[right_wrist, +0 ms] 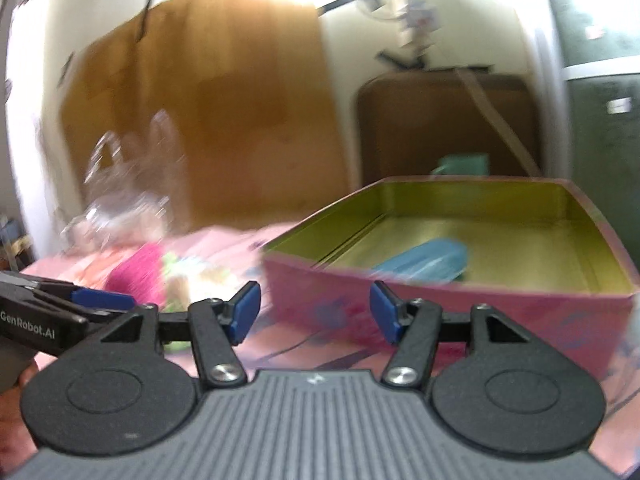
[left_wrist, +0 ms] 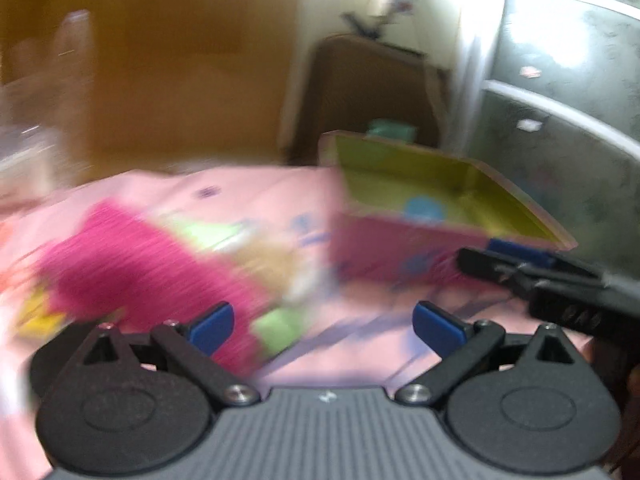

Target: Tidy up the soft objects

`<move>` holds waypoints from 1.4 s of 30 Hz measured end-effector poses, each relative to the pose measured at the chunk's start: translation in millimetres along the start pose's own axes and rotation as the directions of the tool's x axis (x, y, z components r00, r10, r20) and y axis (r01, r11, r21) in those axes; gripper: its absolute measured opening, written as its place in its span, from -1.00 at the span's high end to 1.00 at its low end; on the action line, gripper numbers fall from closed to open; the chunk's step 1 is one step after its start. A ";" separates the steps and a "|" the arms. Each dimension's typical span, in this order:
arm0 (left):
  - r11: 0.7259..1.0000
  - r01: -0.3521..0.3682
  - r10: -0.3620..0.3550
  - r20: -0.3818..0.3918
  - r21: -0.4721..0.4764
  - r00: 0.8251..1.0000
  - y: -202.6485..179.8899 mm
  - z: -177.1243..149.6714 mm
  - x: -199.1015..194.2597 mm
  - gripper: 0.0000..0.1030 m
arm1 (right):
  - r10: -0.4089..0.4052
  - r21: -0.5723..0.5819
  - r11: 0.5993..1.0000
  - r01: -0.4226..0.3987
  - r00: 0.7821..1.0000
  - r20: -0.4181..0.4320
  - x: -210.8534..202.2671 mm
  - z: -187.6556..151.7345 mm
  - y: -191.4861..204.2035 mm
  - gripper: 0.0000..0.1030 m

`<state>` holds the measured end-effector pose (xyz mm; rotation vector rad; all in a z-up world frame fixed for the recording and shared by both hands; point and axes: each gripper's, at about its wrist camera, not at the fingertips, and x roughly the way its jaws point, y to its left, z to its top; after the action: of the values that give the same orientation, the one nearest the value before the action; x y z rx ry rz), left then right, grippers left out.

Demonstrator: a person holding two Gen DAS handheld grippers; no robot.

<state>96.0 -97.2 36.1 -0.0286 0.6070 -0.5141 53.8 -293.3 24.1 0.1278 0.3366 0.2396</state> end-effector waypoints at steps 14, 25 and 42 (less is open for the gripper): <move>0.930 -0.242 0.268 0.060 -0.277 0.961 137.5 -54.0 -70.3 -0.92 | 0.173 -0.330 0.921 -0.209 0.976 -0.135 88.4 9.5 128.2 0.16; 0.928 -0.170 0.232 0.157 -0.332 0.960 146.0 -60.5 -79.5 -0.94 | 0.091 -0.491 0.864 -0.112 0.994 -0.067 111.9 6.9 161.4 0.73; 0.912 -0.126 0.219 0.204 -0.390 0.954 154.4 -64.8 -91.1 -0.99 | 0.244 -0.387 0.893 -0.231 0.970 -0.015 -22.1 2.7 95.8 0.73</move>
<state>66.4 88.5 4.8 -0.3924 0.4528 -0.2095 14.3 -206.8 49.2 -0.2195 0.2338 0.5420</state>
